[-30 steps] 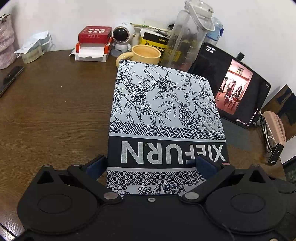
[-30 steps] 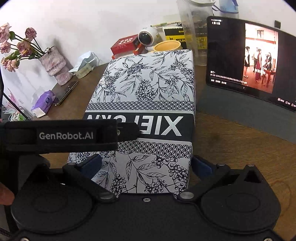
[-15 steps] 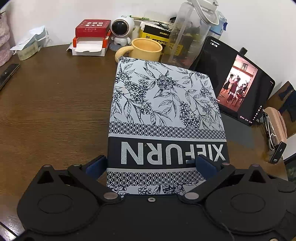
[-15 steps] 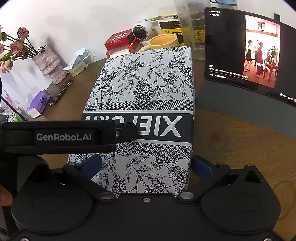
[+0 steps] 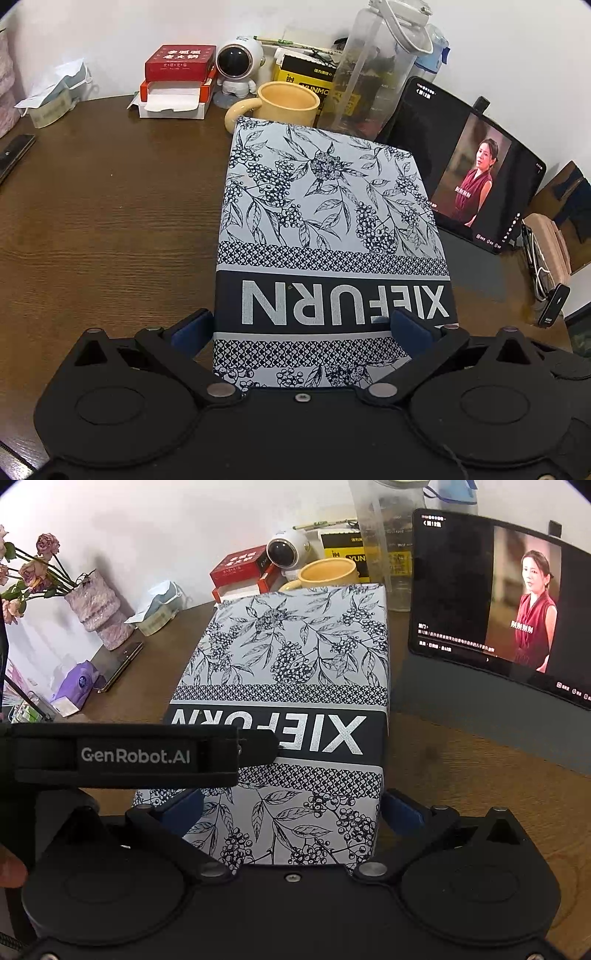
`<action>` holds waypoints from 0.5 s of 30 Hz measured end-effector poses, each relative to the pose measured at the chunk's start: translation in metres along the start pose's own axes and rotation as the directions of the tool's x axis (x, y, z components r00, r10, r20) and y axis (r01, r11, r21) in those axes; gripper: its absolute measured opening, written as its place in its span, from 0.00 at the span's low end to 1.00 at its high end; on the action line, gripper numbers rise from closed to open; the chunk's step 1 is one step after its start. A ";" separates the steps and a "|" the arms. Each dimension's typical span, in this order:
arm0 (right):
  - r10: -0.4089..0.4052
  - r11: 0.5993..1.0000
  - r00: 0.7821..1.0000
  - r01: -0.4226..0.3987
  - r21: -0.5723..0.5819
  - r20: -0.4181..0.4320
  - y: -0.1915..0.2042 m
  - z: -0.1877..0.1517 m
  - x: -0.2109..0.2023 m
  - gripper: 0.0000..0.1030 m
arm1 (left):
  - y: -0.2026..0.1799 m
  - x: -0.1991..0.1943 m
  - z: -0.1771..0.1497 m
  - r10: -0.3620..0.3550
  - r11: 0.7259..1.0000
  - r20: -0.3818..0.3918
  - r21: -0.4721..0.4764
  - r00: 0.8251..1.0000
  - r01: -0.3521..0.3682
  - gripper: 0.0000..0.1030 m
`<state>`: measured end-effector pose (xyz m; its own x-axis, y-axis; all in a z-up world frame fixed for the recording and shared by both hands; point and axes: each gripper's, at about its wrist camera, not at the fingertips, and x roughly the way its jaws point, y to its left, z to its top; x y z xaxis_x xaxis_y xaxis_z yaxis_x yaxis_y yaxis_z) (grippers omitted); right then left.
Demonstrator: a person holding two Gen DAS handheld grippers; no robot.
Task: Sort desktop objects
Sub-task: 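Lower the lid with both grippers onto the rim of the box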
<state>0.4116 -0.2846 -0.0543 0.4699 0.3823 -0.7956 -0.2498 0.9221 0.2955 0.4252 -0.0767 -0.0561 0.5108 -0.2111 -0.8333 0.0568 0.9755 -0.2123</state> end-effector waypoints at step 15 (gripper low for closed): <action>0.002 1.000 1.000 -0.002 -0.009 0.001 -0.004 0.005 0.002 0.99 | 0.002 0.006 0.003 0.001 1.000 -0.013 -0.028 1.000 -0.001 1.00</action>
<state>0.4178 -0.2875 -0.0548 0.4706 0.3843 -0.7943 -0.2582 0.9208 0.2925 0.4305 -0.0757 -0.0598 0.4999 -0.2110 -0.8400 0.0318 0.9737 -0.2257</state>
